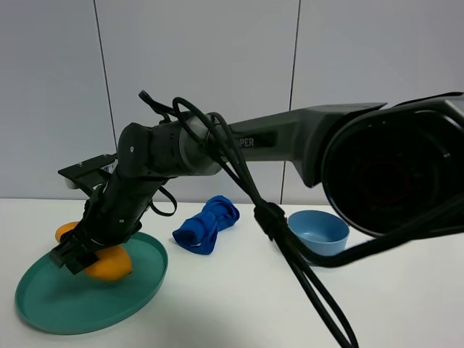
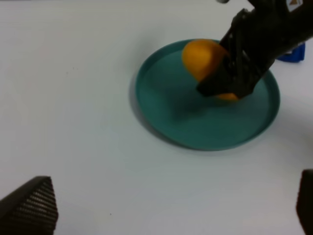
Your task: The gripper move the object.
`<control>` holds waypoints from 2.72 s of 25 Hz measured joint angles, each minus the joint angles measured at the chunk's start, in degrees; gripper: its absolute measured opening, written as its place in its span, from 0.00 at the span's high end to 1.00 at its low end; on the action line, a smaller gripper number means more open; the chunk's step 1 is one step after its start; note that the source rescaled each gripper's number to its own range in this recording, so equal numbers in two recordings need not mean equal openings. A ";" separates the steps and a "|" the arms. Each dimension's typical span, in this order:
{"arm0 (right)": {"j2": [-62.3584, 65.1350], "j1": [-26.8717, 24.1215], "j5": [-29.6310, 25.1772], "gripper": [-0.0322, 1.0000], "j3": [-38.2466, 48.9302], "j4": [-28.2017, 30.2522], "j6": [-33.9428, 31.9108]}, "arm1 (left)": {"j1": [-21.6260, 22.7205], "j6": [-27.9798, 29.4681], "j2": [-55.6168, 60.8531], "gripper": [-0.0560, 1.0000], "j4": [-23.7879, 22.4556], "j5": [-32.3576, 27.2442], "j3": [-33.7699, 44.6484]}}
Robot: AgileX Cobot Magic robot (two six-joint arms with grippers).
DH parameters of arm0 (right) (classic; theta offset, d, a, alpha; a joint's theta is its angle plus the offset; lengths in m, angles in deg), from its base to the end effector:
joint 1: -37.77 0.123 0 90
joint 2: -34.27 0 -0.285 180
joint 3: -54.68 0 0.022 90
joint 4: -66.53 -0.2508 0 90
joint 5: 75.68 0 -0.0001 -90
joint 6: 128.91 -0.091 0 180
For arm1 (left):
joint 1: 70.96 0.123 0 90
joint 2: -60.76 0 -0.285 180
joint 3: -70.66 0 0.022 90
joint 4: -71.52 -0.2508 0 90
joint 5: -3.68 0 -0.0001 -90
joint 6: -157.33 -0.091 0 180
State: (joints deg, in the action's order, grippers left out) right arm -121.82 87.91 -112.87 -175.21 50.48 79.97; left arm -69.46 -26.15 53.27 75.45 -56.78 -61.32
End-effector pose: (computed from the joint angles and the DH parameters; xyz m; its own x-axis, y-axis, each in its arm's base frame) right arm 0.3487 0.4414 0.1186 -0.2613 -0.7362 -0.6243 -0.9301 0.3650 -0.0411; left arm -0.0065 -0.0056 0.2805 -0.4359 0.0154 -0.8998 0.0392 0.9992 -0.0019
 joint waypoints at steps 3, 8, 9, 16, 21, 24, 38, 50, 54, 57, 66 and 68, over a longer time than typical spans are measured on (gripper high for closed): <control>-0.51 0.00 0.12 0.97 0.00 0.56 0.07 | 0.00 0.00 0.00 0.00 0.00 0.00 0.00; -0.57 0.00 3.79 0.49 0.00 0.56 -0.96 | 0.00 0.00 0.00 0.00 0.00 0.00 0.00; -0.57 0.00 4.55 0.29 0.00 0.56 -1.61 | 0.00 0.00 0.00 0.00 0.00 0.00 0.00; -0.37 0.00 5.46 0.02 0.00 0.51 -3.86 | 0.00 0.00 0.00 0.00 0.00 0.00 0.00; 4.97 0.00 0.72 0.01 0.00 0.25 -5.40 | 0.00 0.00 0.00 0.00 0.00 0.00 0.00; 11.42 0.04 -5.16 0.00 0.00 -0.48 -6.03 | 0.00 0.00 0.00 0.00 0.00 0.00 0.00; 34.61 2.69 -31.94 0.00 0.00 12.98 -17.22 | 0.00 0.00 0.00 0.00 0.00 0.00 0.00; 38.19 0.80 -32.88 0.00 0.00 30.38 -20.77 | 0.00 0.00 0.00 0.00 0.00 0.00 0.00; 38.19 0.30 -32.88 0.00 0.18 30.71 -20.77 | 0.00 0.00 0.00 0.00 0.00 0.00 0.00; 38.77 0.30 -32.83 0.00 3.40 30.00 -20.77 | 0.00 0.00 0.00 0.00 0.00 0.00 0.00; 44.73 -2.64 -32.82 0.00 25.24 24.18 -21.35 | 0.00 0.00 0.00 0.00 0.00 0.00 0.00; 46.89 -4.38 -32.82 0.00 29.25 24.07 -22.38 | 0.00 0.00 0.00 0.00 0.00 0.00 0.00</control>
State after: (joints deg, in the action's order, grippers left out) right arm -74.93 83.53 -145.69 -145.96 74.54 57.59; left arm -69.46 -26.15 53.27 75.45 -56.78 -61.32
